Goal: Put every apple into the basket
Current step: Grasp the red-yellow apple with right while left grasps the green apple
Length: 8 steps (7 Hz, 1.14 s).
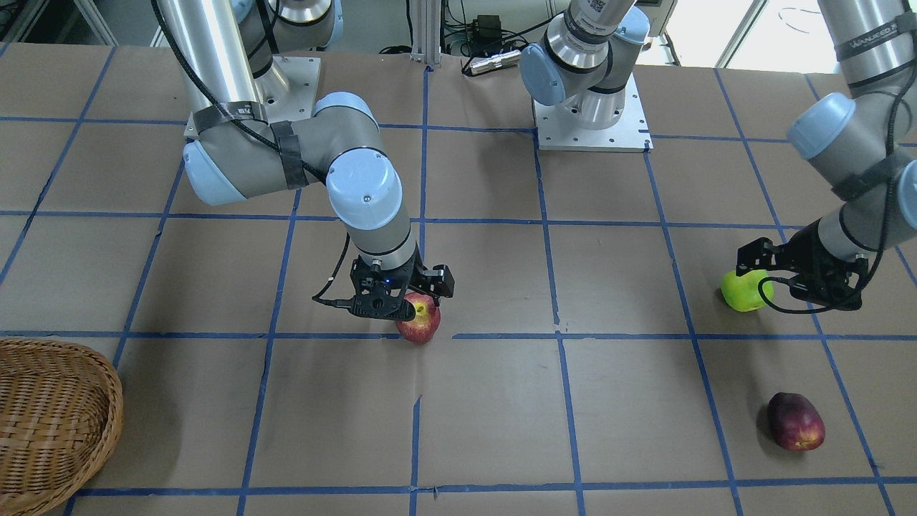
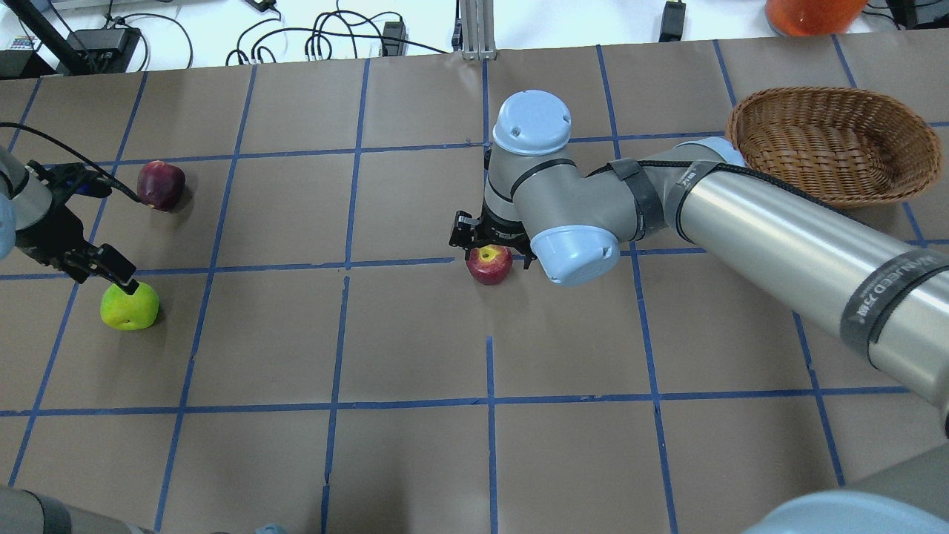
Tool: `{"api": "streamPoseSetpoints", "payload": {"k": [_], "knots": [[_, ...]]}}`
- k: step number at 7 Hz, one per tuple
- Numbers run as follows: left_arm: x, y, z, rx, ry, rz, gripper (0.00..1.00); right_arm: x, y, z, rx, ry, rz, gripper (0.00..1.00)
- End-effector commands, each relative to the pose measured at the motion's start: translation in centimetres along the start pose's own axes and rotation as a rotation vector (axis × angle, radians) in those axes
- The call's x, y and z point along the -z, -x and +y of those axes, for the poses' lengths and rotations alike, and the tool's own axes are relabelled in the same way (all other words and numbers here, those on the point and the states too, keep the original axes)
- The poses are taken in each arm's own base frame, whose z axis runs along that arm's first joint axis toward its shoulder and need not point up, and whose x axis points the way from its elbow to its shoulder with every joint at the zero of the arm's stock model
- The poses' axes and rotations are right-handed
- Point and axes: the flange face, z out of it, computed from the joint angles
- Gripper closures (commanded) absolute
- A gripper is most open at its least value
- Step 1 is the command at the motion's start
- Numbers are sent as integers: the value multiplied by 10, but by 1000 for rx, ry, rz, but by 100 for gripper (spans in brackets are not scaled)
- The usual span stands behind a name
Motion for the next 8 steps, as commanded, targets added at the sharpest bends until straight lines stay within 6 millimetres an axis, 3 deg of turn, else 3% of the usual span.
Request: {"api": "streamPoseSetpoints", "payload": {"k": [1, 2, 3, 4, 5, 6, 7, 8], "knots": [[-56, -8, 7, -3, 3, 6, 0, -24, 3, -9, 21, 31, -1, 0], [-66, -7, 5, -3, 15, 20, 0, -29, 10, -18, 29, 13, -14, 0], [-65, -5, 3, -9, 10, 15, 12, -34, 11, -21, 30, 17, -13, 0], [-60, -7, 1, -2, -5, 3, 57, -40, 9, -20, 30, 24, -7, 0], [-44, -14, -6, -9, -23, -14, 70, -42, 6, -20, 61, 21, 9, 50], [-12, -25, -28, 7, -22, -6, 71, -33, 5, -23, 88, -2, 27, 100], [31, -50, -57, 93, 22, 32, 71, -13, 4, -24, 99, -24, 21, 100], [64, -101, -88, 146, 45, 53, 71, 24, -3, -29, 106, -53, 7, 100]]}}
